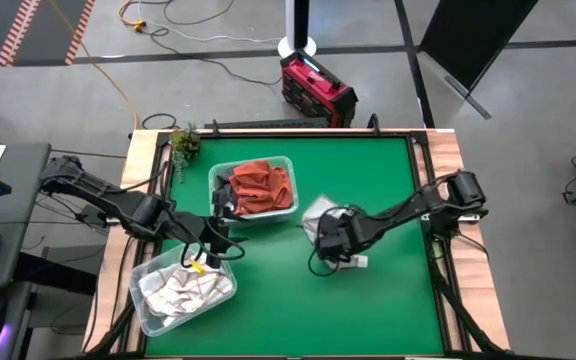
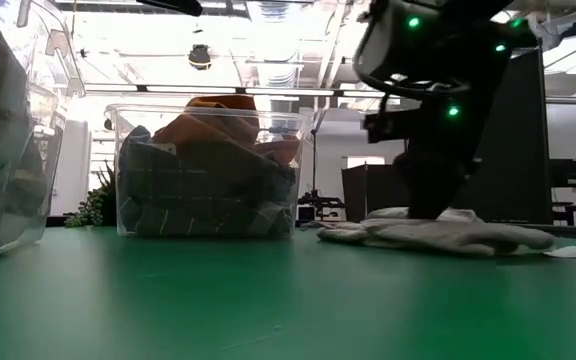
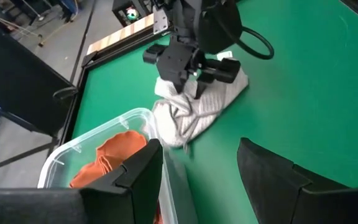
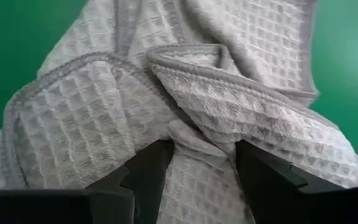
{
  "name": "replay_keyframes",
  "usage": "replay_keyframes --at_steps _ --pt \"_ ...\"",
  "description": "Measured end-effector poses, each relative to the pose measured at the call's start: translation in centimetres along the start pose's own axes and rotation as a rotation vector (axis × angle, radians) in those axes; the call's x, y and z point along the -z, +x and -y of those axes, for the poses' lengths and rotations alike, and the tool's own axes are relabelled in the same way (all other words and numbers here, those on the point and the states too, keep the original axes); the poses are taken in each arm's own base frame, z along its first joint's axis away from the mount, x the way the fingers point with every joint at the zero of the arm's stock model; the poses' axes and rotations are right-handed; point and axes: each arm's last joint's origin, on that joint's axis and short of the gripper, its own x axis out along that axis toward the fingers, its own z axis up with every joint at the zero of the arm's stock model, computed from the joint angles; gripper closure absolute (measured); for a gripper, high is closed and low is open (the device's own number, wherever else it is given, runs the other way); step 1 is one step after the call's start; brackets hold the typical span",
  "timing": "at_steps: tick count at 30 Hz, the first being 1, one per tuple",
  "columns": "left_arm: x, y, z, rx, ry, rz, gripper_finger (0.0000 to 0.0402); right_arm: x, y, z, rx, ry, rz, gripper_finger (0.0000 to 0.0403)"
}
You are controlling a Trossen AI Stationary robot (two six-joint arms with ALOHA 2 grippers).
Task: Sort towels by color in basket
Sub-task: Put the light gray towel into the bottom transparent bin
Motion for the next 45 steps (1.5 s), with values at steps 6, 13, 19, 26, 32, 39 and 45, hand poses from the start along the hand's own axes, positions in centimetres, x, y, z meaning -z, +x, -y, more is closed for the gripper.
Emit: replay_keyframes --at_steps 6,13,19,26,32,39,45 --pt "0.0 0.0 0.0 -0.001 0.005 -0.001 0.0203 -0.5 1.2 -0.4 -0.025 -0.008 0.0 0.0234" --pt "0.1 0.0 0.0 -0.004 0.01 -0.011 0.0203 -0.6 -0.6 0.1 -0.084 0.004 0.011 0.0384" --pt "0.1 0.0 0.0 -0.011 0.012 -0.013 0.0203 -0.9 -5.6 2.1 -0.149 0.059 0.115 0.0376" --pt "0.4 0.0 -0.1 -0.031 0.025 -0.038 0.0203 -0.6 -12.2 5.2 -0.21 0.11 0.369 0.0385" --pt "-0.8 0.5 -0.4 -0.067 -0.072 0.069 0.0203 -0.1 -16.0 6.1 -0.24 0.073 0.595 0.0383" --pt "-2.1 3.7 -1.8 -0.179 -0.126 0.18 0.0203 -1.6 -18.5 5.7 -0.286 0.013 0.838 0.0383" --pt "-2.8 6.7 -2.8 -0.16 -0.22 0.32 0.0201 -2.1 -18.6 5.2 -0.287 -0.028 0.886 0.0383"
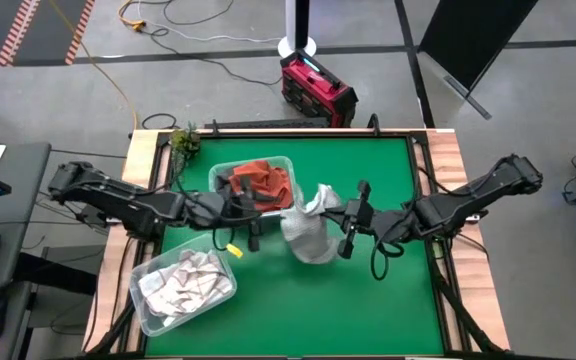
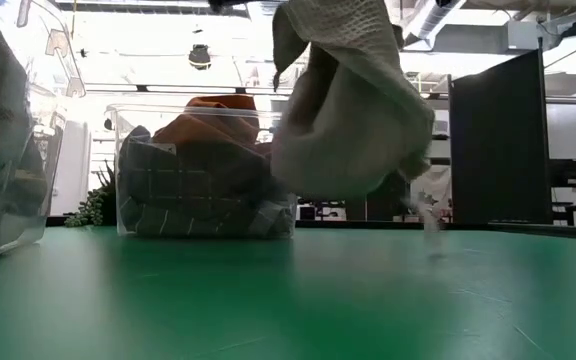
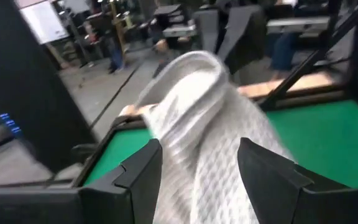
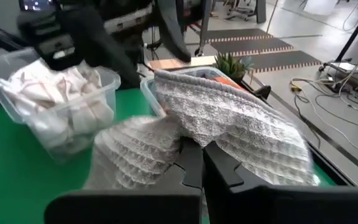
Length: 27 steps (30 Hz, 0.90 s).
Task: Sort towels by color in basket
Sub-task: Put the light gray towel into the bottom transparent bin
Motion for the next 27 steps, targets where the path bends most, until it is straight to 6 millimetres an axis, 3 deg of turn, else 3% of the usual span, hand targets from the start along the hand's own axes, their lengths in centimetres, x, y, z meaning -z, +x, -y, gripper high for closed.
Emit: replay_keyframes --at_steps 7,15,27 --pt "1.1 2.8 -0.2 -0.006 -0.052 0.049 0.0162 0.0 0.8 -0.4 -0.011 -0.039 0.013 0.0383" --pt "0.2 4.5 -0.1 0.09 -0.053 0.083 0.0114 -0.6 1.2 -1.1 -0.028 -0.062 0.094 0.0382" --pt "0.1 4.6 0.1 0.12 -0.097 0.084 0.0121 -3.1 0.1 -2.3 -0.089 -0.085 0.336 0.0381"
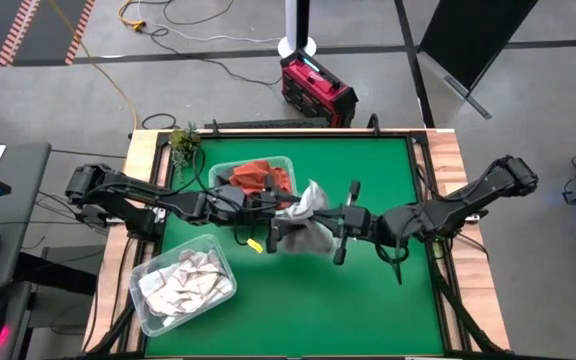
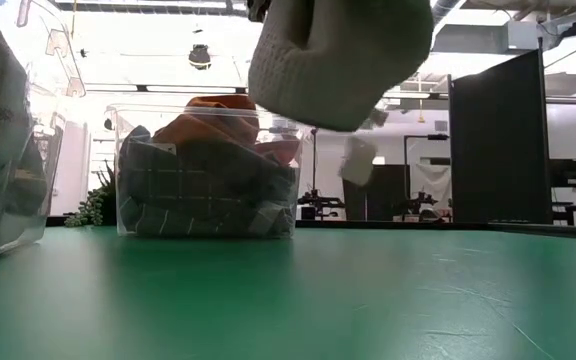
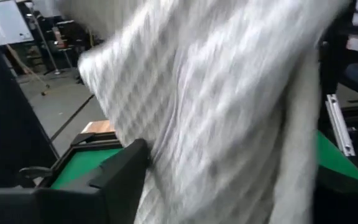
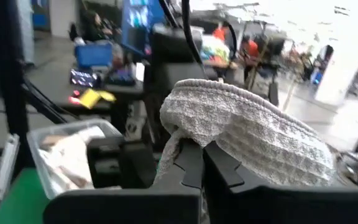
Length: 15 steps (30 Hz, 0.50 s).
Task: Sort towels by color in basket
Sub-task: Put the light gray towel into the bottom transparent bin
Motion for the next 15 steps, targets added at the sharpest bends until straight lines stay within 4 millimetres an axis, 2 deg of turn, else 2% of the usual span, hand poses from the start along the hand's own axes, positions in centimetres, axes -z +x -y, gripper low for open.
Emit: replay_keyframes --at_steps 2,5,10,13,15 --pt "0.0 0.0 0.1 0.005 0.0 0.0 0.0144 -0.3 -0.1 -0.1 -0.015 0.01 0.028 0.0376" --pt "0.0 0.0 0.2 0.009 0.008 0.0 0.0208 -0.5 0.0 0.0 -0.022 0.032 0.043 0.0356" --pt "0.0 0.0 0.2 0.008 0.03 -0.005 0.0372 -0.3 0.0 0.0 -0.023 0.026 0.032 0.0296" --pt "-0.9 -0.8 -0.1 0.016 0.048 -0.031 0.039 -0.1 -0.2 -0.3 -0.037 0.006 0.008 0.0244" --pt "-2.6 -2.1 -0.4 0.036 0.053 -0.054 0.0394 -0.2 -0.8 -0.5 -0.06 -0.01 -0.01 0.0208"
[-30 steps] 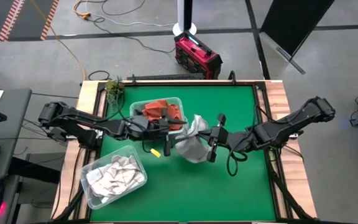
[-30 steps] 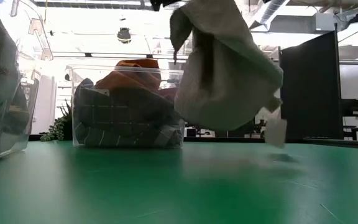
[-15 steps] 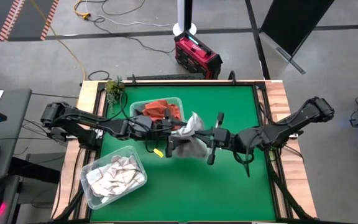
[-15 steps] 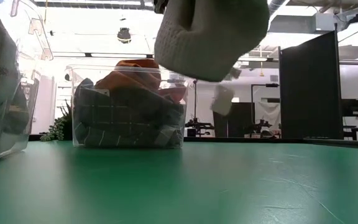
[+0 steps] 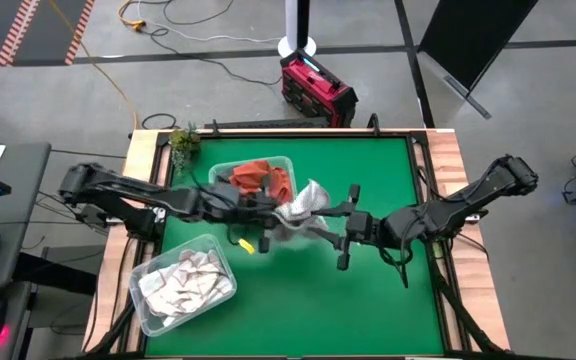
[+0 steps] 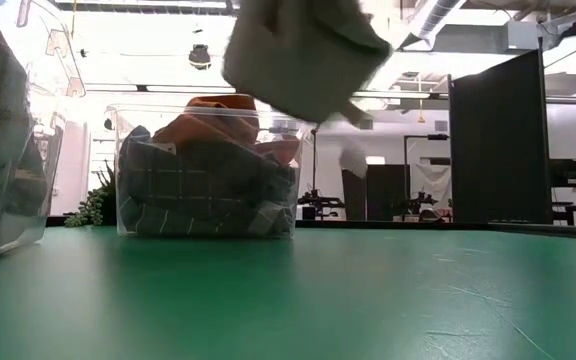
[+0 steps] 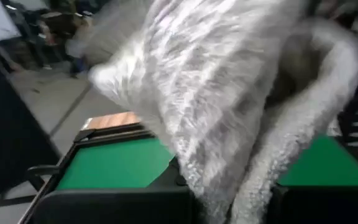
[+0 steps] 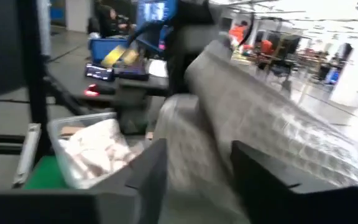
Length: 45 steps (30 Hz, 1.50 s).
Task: Sort towels by color in basket
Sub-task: Put the light gray towel into the bottom transparent bin
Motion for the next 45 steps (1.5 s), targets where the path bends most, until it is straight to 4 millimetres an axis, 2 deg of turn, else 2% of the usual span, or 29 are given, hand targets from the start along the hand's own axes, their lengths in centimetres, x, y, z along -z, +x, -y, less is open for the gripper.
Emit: replay_keyframes --at_steps 2,5,12,18,22,30,32,39,45 --pt "-1.8 -1.9 -0.4 0.052 -0.012 -0.029 0.0395 -0.2 -0.7 -0.3 -0.027 -0.009 -0.011 0.0175" --pt "-3.4 -4.5 -0.7 0.159 -0.091 -0.116 0.0396 -0.2 -1.8 -0.8 -0.038 -0.018 -0.045 0.0143" --pt "-6.2 -10.1 -1.5 0.406 -0.391 -0.341 0.0394 1.2 -2.4 -0.8 0.161 -0.062 -0.165 0.0133" --pt "-6.1 -14.3 -0.4 0.61 -0.597 -0.598 0.0391 1.7 -1.6 0.4 0.226 -0.021 -0.198 0.0133" --pt "-5.6 -16.7 1.4 0.665 -0.673 -0.786 0.039 2.0 -1.5 0.7 0.243 0.004 -0.215 0.0133" --pt "-3.7 -19.3 5.8 0.563 -0.651 -1.187 0.0389 2.1 -1.4 0.8 0.249 0.009 -0.221 0.0133" --pt "-3.6 -19.8 6.9 0.566 -0.629 -1.235 0.0389 2.1 -1.4 0.8 0.249 0.011 -0.219 0.0133" --pt "-3.0 -19.9 10.2 0.561 -0.5 -1.229 0.0389 2.0 -1.4 0.8 0.251 0.033 -0.211 0.0133" --pt "-1.6 -18.1 11.4 0.458 -0.216 -1.15 0.0391 2.0 -1.4 0.8 0.251 0.035 -0.209 0.0133"
